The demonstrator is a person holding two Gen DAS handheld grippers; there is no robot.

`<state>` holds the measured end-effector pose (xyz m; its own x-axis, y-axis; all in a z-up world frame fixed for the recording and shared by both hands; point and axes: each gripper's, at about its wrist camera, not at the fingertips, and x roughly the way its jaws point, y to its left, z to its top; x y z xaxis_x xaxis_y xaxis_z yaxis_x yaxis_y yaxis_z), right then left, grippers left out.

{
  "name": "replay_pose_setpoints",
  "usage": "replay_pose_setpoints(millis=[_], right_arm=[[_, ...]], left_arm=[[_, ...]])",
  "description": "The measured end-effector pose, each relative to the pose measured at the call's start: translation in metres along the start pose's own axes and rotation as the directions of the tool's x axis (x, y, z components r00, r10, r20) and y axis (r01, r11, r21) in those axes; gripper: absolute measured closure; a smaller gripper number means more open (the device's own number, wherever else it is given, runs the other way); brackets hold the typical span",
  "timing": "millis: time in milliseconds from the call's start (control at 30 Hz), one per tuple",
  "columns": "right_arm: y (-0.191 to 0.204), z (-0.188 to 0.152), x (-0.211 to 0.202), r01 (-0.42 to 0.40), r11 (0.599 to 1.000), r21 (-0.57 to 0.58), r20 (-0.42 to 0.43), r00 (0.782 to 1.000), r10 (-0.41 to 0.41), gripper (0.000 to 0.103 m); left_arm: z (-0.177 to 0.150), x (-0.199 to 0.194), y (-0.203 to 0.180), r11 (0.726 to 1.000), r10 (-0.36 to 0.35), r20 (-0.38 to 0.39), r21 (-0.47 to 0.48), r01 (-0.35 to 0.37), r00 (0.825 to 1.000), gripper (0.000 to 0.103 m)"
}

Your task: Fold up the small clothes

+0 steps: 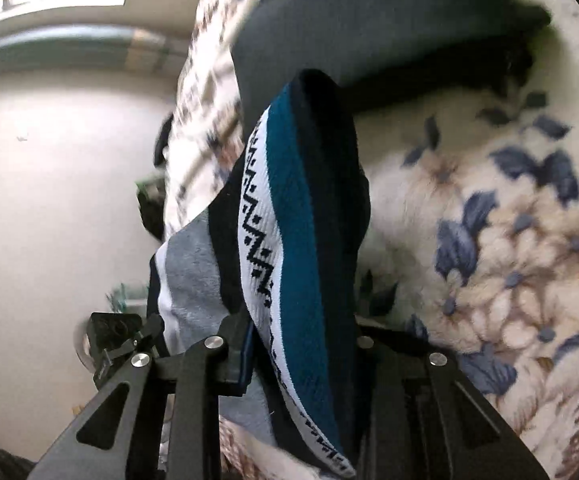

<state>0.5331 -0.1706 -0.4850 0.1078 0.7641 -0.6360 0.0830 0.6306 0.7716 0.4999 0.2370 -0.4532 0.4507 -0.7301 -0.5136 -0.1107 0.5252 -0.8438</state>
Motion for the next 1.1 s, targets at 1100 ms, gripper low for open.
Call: replay_pose_setpoints(millis=[1100], right_arm=[[0.001,0.189,-0.111,0.351,0.929,0.115,0.272,0.889,-0.369,0.044]], left_arm=[[0.192,0.174,-0.096,0.864,0.426,-0.167,0.367,-0.345,0.889,0.025]])
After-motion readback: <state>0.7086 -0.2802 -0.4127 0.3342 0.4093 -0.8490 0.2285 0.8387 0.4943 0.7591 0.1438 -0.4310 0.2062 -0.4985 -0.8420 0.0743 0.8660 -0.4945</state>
